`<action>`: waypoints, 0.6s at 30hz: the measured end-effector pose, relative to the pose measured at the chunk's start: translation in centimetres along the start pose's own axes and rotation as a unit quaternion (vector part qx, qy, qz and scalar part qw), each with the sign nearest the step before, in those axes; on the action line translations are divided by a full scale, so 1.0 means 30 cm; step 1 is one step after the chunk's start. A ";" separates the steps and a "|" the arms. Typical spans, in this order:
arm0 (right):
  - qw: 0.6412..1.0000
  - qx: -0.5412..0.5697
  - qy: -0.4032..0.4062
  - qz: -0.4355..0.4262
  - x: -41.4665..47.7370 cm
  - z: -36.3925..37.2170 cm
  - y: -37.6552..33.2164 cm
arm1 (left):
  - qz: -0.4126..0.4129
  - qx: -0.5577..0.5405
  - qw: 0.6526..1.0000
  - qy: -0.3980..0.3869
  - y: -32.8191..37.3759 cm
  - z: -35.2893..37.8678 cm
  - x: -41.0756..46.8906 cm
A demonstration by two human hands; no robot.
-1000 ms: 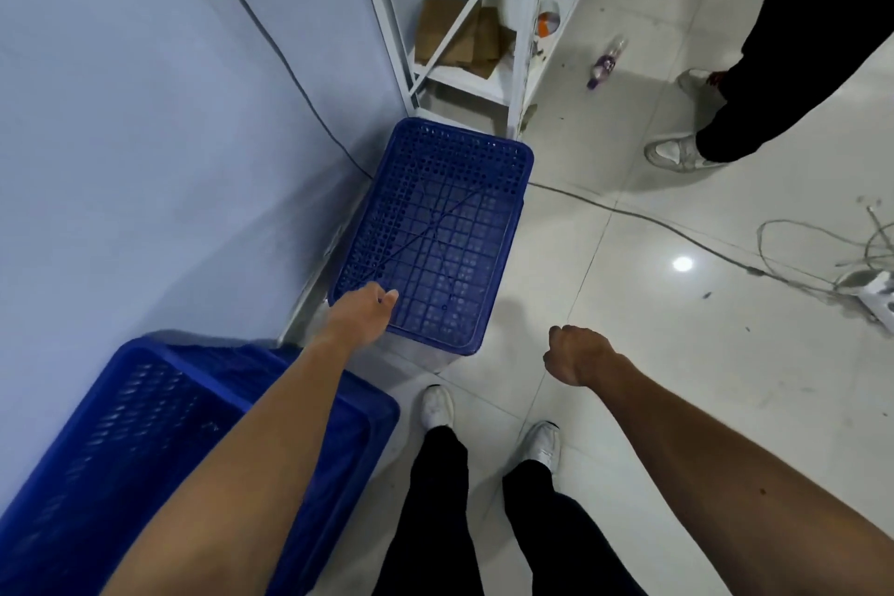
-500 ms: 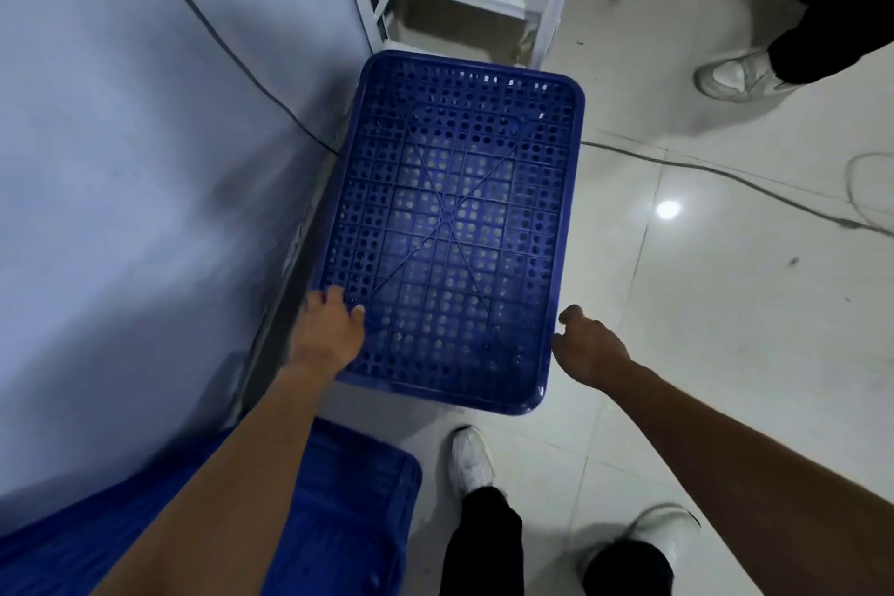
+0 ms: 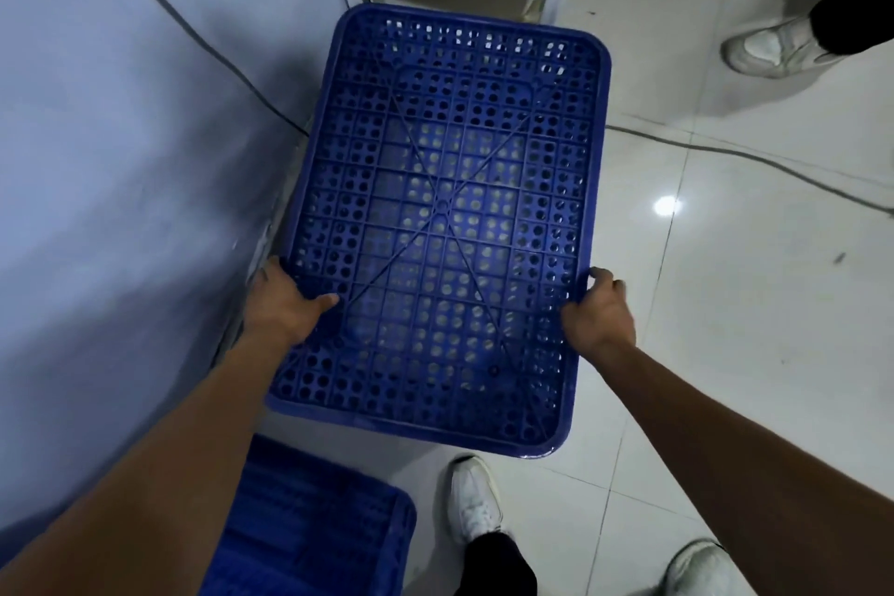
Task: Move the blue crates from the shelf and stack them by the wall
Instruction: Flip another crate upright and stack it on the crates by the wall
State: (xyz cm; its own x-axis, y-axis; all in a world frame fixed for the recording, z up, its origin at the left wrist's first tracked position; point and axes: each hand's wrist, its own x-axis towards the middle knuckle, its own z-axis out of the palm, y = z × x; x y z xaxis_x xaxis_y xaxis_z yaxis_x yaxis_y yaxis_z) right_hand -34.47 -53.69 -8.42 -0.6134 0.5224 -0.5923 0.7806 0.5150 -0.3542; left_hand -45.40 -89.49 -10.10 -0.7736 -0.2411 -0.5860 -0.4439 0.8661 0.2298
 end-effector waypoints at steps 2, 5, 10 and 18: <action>1.000 0.009 -0.020 0.009 0.011 0.000 0.004 | -0.027 0.005 0.999 -0.019 0.011 -0.024 0.027; 0.999 -0.004 -0.032 0.031 0.013 -0.039 0.018 | -0.051 -0.063 0.994 -0.068 0.044 -0.051 -0.002; 0.996 -0.048 -0.052 0.047 0.007 -0.170 0.121 | -0.028 0.027 0.994 -0.103 0.080 -0.001 -0.138; 0.993 -0.066 -0.042 0.089 -0.027 -0.386 0.378 | 0.036 -0.010 0.993 -0.109 0.238 0.129 -0.333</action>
State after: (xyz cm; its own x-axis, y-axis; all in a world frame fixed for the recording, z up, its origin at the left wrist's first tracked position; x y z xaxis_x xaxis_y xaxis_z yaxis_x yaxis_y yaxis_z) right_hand -26.50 -40.39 -3.58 -0.4505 0.5582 -0.6967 0.8498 0.5073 -0.1430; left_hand -39.10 -79.20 -5.59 -0.6879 -0.0770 -0.7217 -0.4025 0.8679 0.2910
